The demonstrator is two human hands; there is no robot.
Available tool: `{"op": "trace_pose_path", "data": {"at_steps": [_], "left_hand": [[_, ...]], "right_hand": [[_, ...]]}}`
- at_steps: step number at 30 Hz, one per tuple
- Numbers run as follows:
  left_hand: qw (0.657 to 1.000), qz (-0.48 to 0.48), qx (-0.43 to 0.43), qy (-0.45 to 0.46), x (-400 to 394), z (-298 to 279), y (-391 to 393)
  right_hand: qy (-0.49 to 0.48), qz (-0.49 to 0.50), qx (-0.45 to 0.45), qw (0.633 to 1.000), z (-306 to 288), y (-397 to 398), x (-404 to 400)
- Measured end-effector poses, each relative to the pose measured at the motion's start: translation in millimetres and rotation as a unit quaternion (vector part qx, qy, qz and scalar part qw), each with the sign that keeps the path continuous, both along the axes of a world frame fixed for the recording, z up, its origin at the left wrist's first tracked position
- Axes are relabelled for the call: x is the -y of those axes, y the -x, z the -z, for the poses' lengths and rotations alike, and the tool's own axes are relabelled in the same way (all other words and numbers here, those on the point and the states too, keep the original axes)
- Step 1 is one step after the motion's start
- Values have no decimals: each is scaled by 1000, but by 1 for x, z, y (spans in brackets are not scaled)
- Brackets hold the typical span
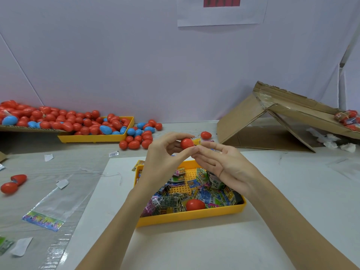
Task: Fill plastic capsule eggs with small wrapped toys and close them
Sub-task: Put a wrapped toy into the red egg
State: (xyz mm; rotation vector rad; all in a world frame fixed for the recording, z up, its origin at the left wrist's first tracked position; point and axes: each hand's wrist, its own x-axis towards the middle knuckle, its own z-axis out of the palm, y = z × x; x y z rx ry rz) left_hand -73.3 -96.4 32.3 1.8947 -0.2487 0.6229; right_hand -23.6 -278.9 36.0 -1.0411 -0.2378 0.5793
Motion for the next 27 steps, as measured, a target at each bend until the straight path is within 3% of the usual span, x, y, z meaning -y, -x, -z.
{"op": "trace_pose_path", "data": {"at_steps": [4, 11, 23, 27], "left_hand": [[993, 1, 65, -96, 7, 1, -1], [973, -23, 106, -204, 15, 7, -1], [960, 3, 101, -262, 7, 8, -4], [960, 1, 105, -258, 10, 7, -4]], "right_hand": [[2, -57, -22, 998, -5, 0, 2], [-4, -52, -54, 997, -3, 0, 2], [25, -61, -70, 995, -2, -2, 2], [-12, -86, -110, 990, -2, 0, 0]]}}
